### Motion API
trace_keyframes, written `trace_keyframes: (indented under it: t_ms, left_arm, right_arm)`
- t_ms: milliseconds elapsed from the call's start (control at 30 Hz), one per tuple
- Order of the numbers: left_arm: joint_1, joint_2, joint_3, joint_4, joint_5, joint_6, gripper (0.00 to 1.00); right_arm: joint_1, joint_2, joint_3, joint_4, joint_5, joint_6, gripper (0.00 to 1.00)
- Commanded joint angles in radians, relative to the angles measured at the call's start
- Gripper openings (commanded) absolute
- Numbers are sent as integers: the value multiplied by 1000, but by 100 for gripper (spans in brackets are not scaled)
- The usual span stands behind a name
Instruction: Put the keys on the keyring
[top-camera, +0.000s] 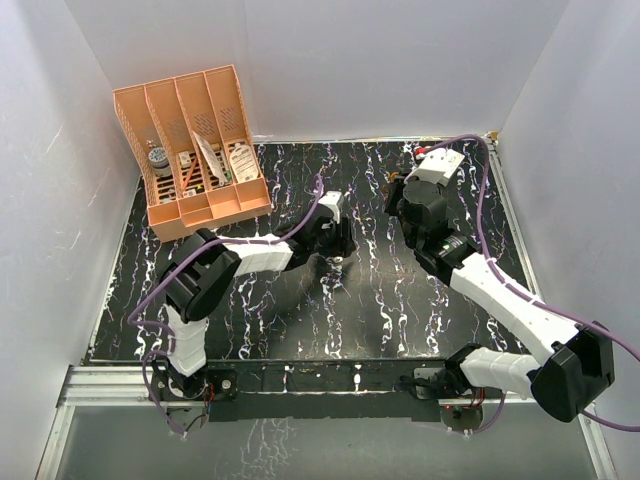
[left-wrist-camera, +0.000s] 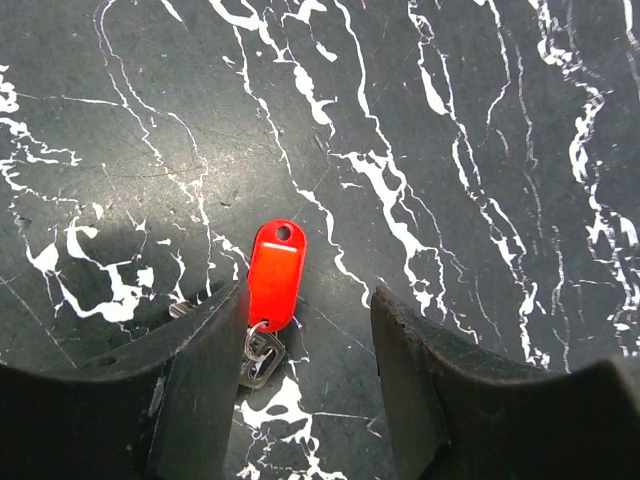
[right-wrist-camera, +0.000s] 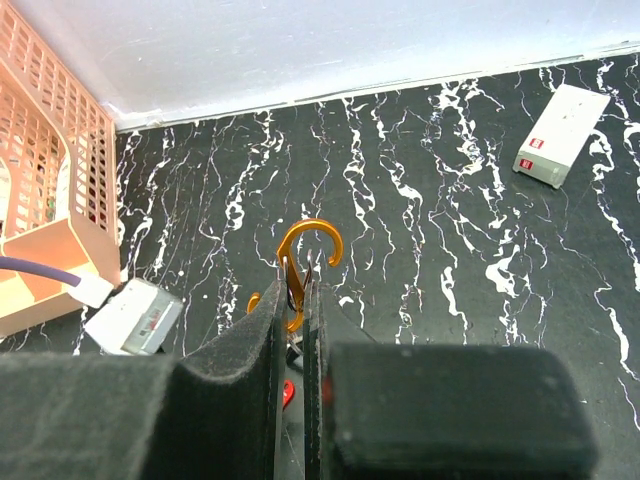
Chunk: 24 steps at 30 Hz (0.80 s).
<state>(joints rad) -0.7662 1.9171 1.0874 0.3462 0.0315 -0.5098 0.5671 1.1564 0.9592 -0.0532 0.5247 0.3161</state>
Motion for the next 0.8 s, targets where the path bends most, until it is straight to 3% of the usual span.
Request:
trace_keyframes:
  t_ms: [0, 767]
  left_arm:
    - [-26, 23, 73, -92, -80, 60, 50]
    - [-79, 125, 170, -187, -260, 189, 44]
  right_arm:
    - [-7, -38, 37, 27, 5, -5, 0]
    - [-19, -47, 33, 32, -7, -5, 0]
